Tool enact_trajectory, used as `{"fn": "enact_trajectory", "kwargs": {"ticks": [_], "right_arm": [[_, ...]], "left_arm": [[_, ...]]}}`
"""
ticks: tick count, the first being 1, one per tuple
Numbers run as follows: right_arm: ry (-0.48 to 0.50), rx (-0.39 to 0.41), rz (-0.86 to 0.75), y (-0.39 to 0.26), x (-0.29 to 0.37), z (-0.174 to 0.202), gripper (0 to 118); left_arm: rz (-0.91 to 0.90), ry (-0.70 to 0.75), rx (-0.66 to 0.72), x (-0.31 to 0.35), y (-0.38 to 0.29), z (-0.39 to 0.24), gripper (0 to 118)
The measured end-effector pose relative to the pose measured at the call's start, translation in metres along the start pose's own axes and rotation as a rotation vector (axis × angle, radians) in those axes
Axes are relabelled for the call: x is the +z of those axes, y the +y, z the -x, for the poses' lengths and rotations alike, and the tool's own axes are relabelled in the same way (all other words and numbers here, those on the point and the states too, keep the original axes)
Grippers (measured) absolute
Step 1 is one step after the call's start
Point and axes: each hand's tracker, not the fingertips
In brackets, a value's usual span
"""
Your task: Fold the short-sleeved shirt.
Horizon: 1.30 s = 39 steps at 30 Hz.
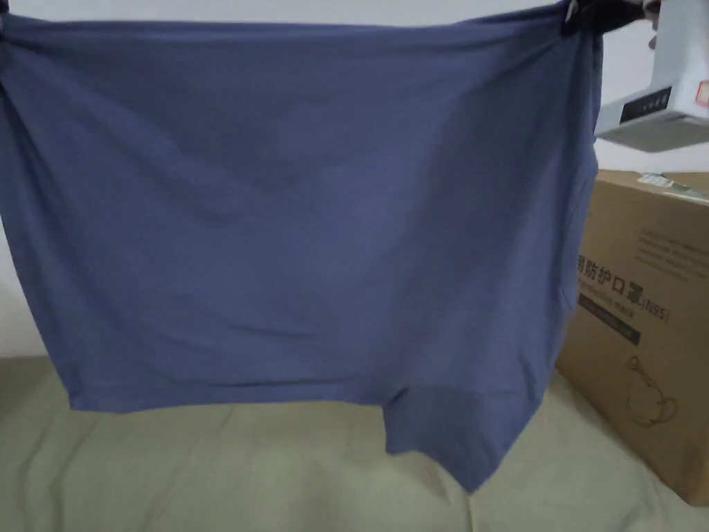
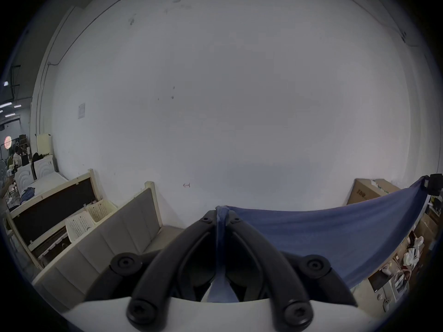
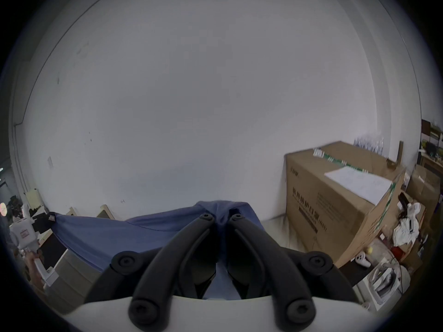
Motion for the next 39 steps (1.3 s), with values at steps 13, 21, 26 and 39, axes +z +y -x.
{"fn": "enact_trajectory", "kwargs": {"ticks": [13,21,26,39], "right_arm": [[-0.02,0.008,0.272,-0.123,-0.083,-0.027,8],[-0.098,-0.035,0.635,-0.333,-0.173,-0.058,8],[-0.119,-0.045,0.833,-0.457,-0.182,-0.076,8],[0.049,-0.095,0.81,-0.555,0.014,-0.124,8]], "left_arm": [[0.221,0.086,-0.121,-0.073,-0.143,-0.013,8],[0.591,0.093,-0.119,-0.118,-0.367,-0.006,8],[0.771,0.112,-0.052,-0.106,-0.478,0.0,8],[0.752,0.019,-0.006,0.08,-0.54,0.056,8]]}}
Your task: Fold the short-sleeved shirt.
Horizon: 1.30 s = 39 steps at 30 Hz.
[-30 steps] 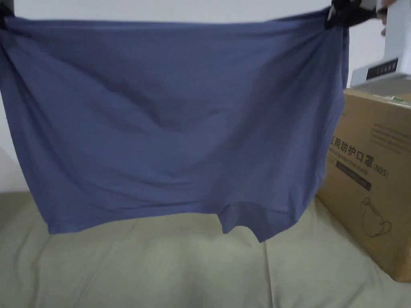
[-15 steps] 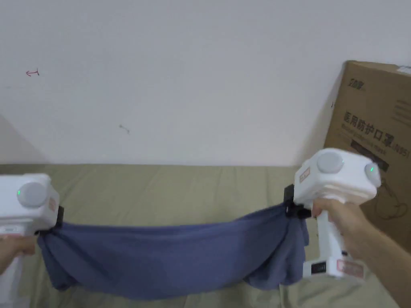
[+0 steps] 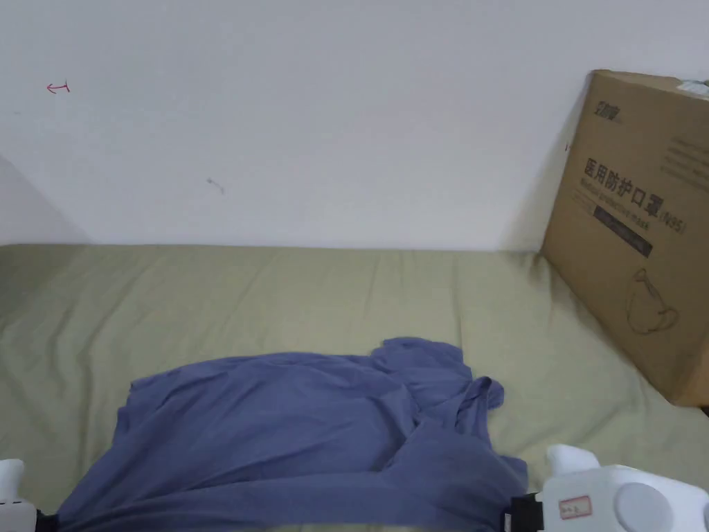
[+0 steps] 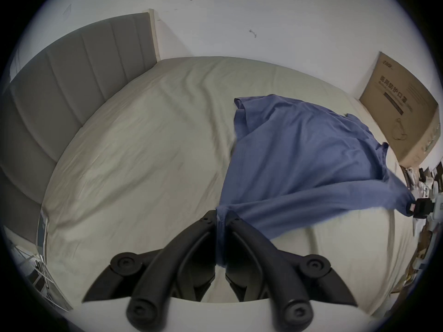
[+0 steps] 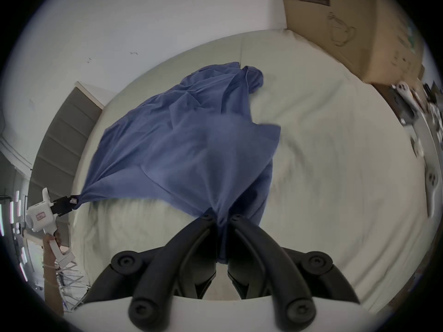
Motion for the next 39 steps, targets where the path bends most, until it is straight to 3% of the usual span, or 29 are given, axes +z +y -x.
{"fn": "enact_trajectory", "kwargs": {"ticks": [4,6,16,18,19,20,21,22,23,27,28,29,30,31,32,33,35,37,39], "right_arm": [[-0.012,0.034,-0.018,-0.064,0.055,0.0,8],[-0.005,0.136,-0.014,-0.099,0.079,0.005,8],[-0.012,0.017,0.053,-0.234,0.128,-0.014,8],[-0.018,0.031,0.055,-0.245,0.124,-0.018,12],[-0.025,0.029,0.056,-0.247,0.123,-0.019,29],[-0.033,0.022,0.058,-0.249,0.123,-0.019,56],[-0.057,0.01,0.049,-0.249,0.126,-0.017,90],[-0.059,0.014,0.042,-0.25,0.13,-0.016,114],[-0.064,0.02,0.031,-0.251,0.135,-0.014,117],[-0.057,0.047,-0.07,-0.254,0.171,0.002,112],[-0.052,0.049,-0.097,-0.257,0.18,0.008,105],[-0.009,0.057,-0.14,-0.259,0.189,0.013,88],[0.014,0.064,-0.166,-0.265,0.194,0.019,61],[0.017,0.057,-0.175,-0.271,0.197,0.024,30],[0.034,0.052,-0.17,-0.277,0.195,0.028,17],[0.065,0.061,-0.142,-0.281,0.193,0.031,16],[0.063,0.082,-0.109,-0.291,0.185,0.039,4],[0.045,0.124,-0.058,-0.296,0.178,0.043,4],[0.053,0.108,-0.052,-0.298,0.172,0.042,4]], "left_arm": [[-0.045,0.035,-0.067,0.054,-0.04,0.011,8],[-0.071,0.111,-0.136,0.064,-0.067,0.025,8],[0.012,0.056,-0.134,0.114,-0.182,0.06,8],[0.013,0.037,-0.124,0.116,-0.197,0.062,16],[0.016,0.032,-0.105,0.115,-0.201,0.062,43],[0.036,0.032,-0.094,0.115,-0.202,0.062,73],[0.055,0.024,-0.08,0.118,-0.202,0.063,95],[0.052,-0.004,-0.058,0.125,-0.205,0.064,97],[0.029,-0.037,-0.044,0.133,-0.207,0.065,97],[-0.027,-0.071,-0.03,0.17,-0.215,0.065,97],[-0.05,-0.08,-0.016,0.178,-0.22,0.065,97],[-0.056,-0.083,-0.003,0.183,-0.224,0.064,96],[-0.064,-0.098,0.016,0.192,-0.23,0.062,92],[-0.073,-0.124,0.022,0.196,-0.236,0.061,71],[-0.061,-0.137,0.022,0.196,-0.241,0.061,35],[-0.033,-0.136,0.022,0.193,-0.244,0.06,2],[-0.019,-0.11,0.008,0.186,-0.251,0.061,2],[-0.008,-0.083,-0.001,0.181,-0.252,0.062,2],[-0.025,-0.078,0.019,0.181,-0.252,0.065,2]]}}
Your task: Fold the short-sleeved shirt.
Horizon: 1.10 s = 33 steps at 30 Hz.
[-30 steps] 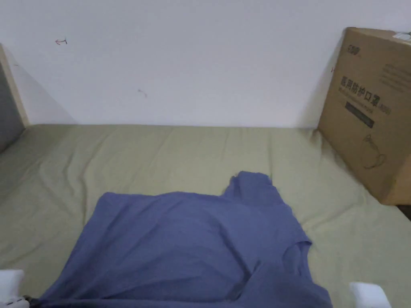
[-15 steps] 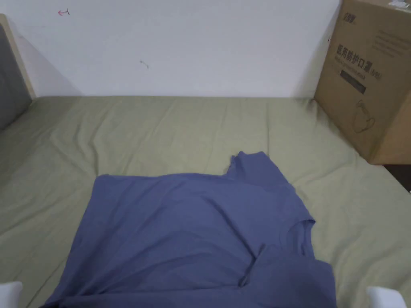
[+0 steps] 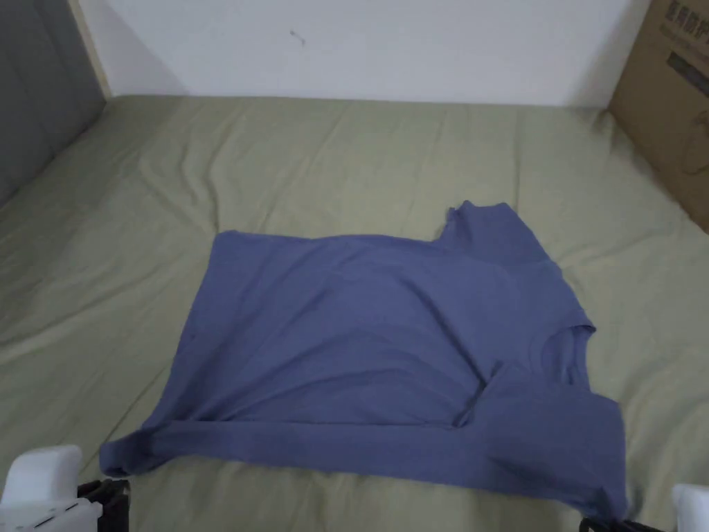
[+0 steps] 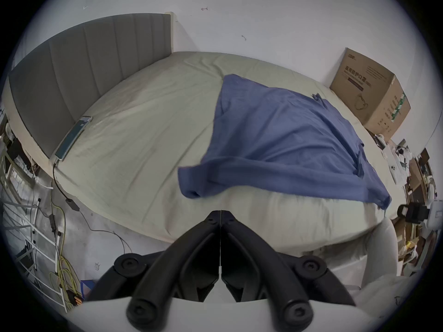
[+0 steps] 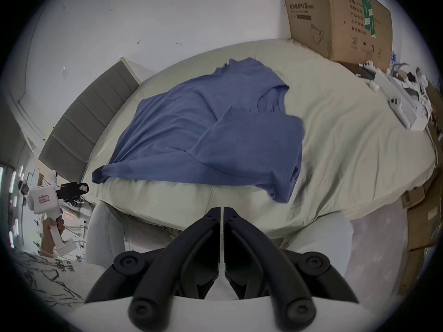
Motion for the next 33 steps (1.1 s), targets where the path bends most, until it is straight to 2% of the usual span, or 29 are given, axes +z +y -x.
{"fn": "enact_trajectory", "kwargs": {"ticks": [1,2,3,4,9,10,11,12,13,14,15,18,19,20,22,23,24,25,26,27,28,29,31,33], "right_arm": [[0.008,-0.033,0.014,-0.001,-0.003,-0.003,4],[0.008,-0.061,0.017,-0.001,-0.003,-0.007,4],[0.011,-0.081,0.01,-0.001,-0.004,-0.011,4],[0.008,-0.094,0.012,-0.001,-0.006,-0.014,4],[-0.038,-0.105,0.043,0.0,-0.011,-0.025,4],[-0.041,-0.11,0.05,-0.001,-0.012,-0.027,4],[-0.054,-0.117,0.058,-0.001,-0.014,-0.029,4],[-0.059,-0.119,0.061,-0.001,-0.016,-0.03,5],[-0.063,-0.122,0.063,0.0,-0.017,-0.032,7],[-0.07,-0.124,0.058,0.0,-0.018,-0.033,17],[-0.072,-0.124,0.052,0.002,-0.02,-0.035,37],[-0.077,-0.118,0.058,0.015,-0.031,-0.042,69],[-0.094,-0.111,0.074,0.02,-0.038,-0.046,106],[-0.104,-0.111,0.069,0.024,-0.042,-0.049,117],[-0.184,-0.11,0.055,0.035,-0.052,-0.059,115],[-0.204,-0.125,0.086,0.041,-0.059,-0.065,114],[-0.183,-0.13,0.098,0.045,-0.064,-0.07,107],[-0.157,-0.152,0.085,0.046,-0.067,-0.074,75],[-0.144,-0.158,0.086,0.048,-0.07,-0.077,36],[-0.146,-0.172,0.094,0.049,-0.074,-0.076,10],[-0.127,-0.173,0.089,0.048,-0.072,-0.072,9],[-0.072,-0.137,0.1,0.049,-0.072,-0.067,9],[-0.124,-0.079,0.089,0.049,-0.07,-0.055,7],[-0.147,-0.09,0.072,0.051,-0.065,-0.053,6]], "left_arm": [[-0.032,0.026,-0.001,0.0,0.004,0.002,9],[-0.076,0.062,-0.006,0.0,0.008,0.004,39],[-0.099,0.085,-0.018,0.0,0.011,0.005,84],[-0.074,0.097,-0.018,-0.006,0.018,0.008,101],[-0.047,0.062,0.046,-0.045,0.04,0.021,99],[-0.023,0.065,0.057,-0.054,0.043,0.021,86],[-0.01,0.065,0.064,-0.062,0.044,0.02,54],[0.006,0.063,0.08,-0.066,0.044,0.019,12],[0.016,0.043,0.1,-0.069,0.043,0.017,6],[0.053,0.026,0.107,-0.073,0.042,0.015,6],[0.128,0.039,0.096,-0.07,0.041,0.008,6],[0.079,0.032,0.068,-0.065,0.035,0.0,6],[0.092,0.031,0.074,-0.063,0.037,0.0,6],[0.087,0.036,0.088,-0.061,0.037,0.0,6],[0.078,0.034,0.113,-0.057,0.04,0.002,6],[0.08,0.032,0.114,-0.057,0.043,0.006,6],[0.078,0.032,0.114,-0.056,0.044,0.006,6],[0.076,0.035,0.108,-0.055,0.044,0.004,6],[0.08,0.035,0.095,-0.054,0.044,0.002,6],[0.085,0.034,0.083,-0.055,0.046,0.003,6],[0.087,0.038,0.07,-0.054,0.045,0.001,6],[0.087,0.042,0.063,-0.053,0.045,-0.001,6],[0.087,0.042,0.05,-0.052,0.047,-0.002,6],[0.089,0.052,0.05,-0.05,0.051,-0.004,6]]}}
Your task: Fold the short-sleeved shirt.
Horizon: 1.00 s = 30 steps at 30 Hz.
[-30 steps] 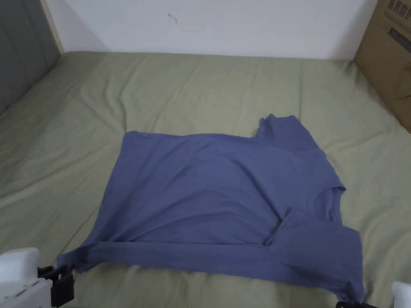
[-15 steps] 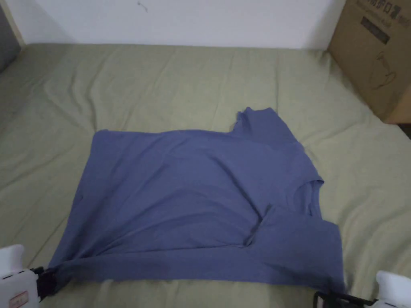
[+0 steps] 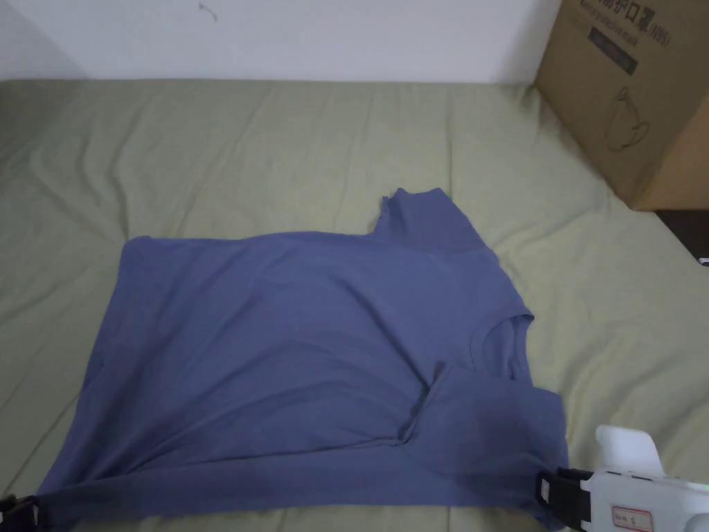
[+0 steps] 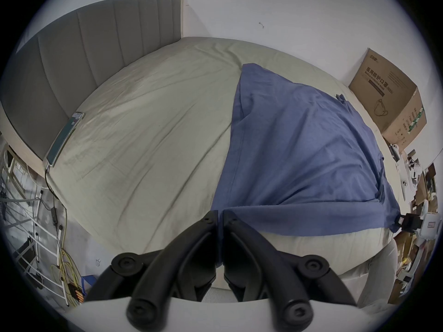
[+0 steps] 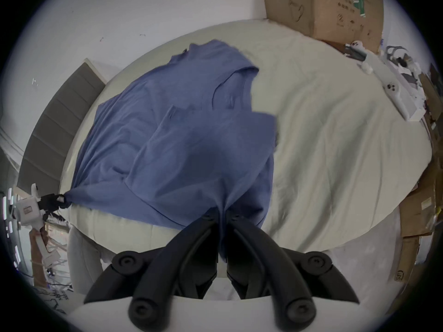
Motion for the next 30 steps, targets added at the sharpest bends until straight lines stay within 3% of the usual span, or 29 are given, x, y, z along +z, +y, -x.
{"fn": "enact_trajectory", "kwargs": {"ticks": [2,8,15,16,17,18,19,20,21,23,24,25,26,27,28,29,30], "right_arm": [[0.071,-0.028,-0.02,0.009,0.014,-0.001,6],[0.085,-0.025,-0.121,0.07,0.03,-0.003,6],[0.049,-0.064,-0.084,0.15,-0.047,-0.011,6],[0.002,-0.051,-0.072,0.152,-0.062,-0.011,7],[-0.021,-0.055,-0.052,0.153,-0.074,-0.011,13],[-0.033,-0.051,-0.004,0.154,-0.082,-0.013,30],[-0.049,-0.066,0.038,0.153,-0.085,-0.015,72],[-0.037,-0.076,0.036,0.149,-0.084,-0.017,99],[-0.014,-0.079,0.009,0.143,-0.074,-0.018,107],[0.05,-0.078,-0.065,0.132,-0.049,-0.02,103],[0.031,-0.072,-0.06,0.127,-0.038,-0.019,103],[0.022,-0.047,-0.086,0.119,-0.02,-0.015,96],[0.03,-0.012,-0.131,0.109,-0.004,-0.013,80],[0.033,0.005,-0.146,0.1,0.006,-0.011,57],[0.034,0.012,-0.15,0.088,0.016,-0.009,27],[0.033,0.007,-0.144,0.075,0.025,0.001,16],[0.034,0.006,-0.135,0.065,0.028,0.003,14]], "left_arm": [[-0.017,-0.013,0.008,0.005,0.009,0.003,6],[-0.105,-0.01,-0.054,0.01,0.066,-0.005,6],[-0.119,-0.015,-0.115,-0.061,0.137,-0.025,10],[-0.097,0.005,-0.143,-0.076,0.139,-0.029,39],[-0.04,0.033,-0.169,-0.089,0.139,-0.032,81],[0.002,0.038,-0.163,-0.097,0.137,-0.032,105],[-0.015,0.001,-0.141,-0.096,0.132,-0.028,106],[0.001,-0.004,-0.125,-0.094,0.129,-0.026,106],[-0.005,-0.003,-0.107,-0.088,0.124,-0.023,106],[-0.047,-0.019,-0.081,-0.066,0.108,-0.011,106],[-0.074,-0.019,-0.06,-0.054,0.1,-0.006,105],[-0.093,-0.026,-0.04,-0.041,0.093,0.0,102],[-0.104,-0.027,-0.004,-0.026,0.083,0.008,92],[-0.117,-0.036,0.019,-0.016,0.074,0.013,75],[-0.116,-0.055,0.03,-0.005,0.064,0.018,40],[-0.105,-0.066,0.038,0.002,0.053,0.021,14],[-0.097,-0.069,0.038,0.005,0.043,0.024,10]]}}
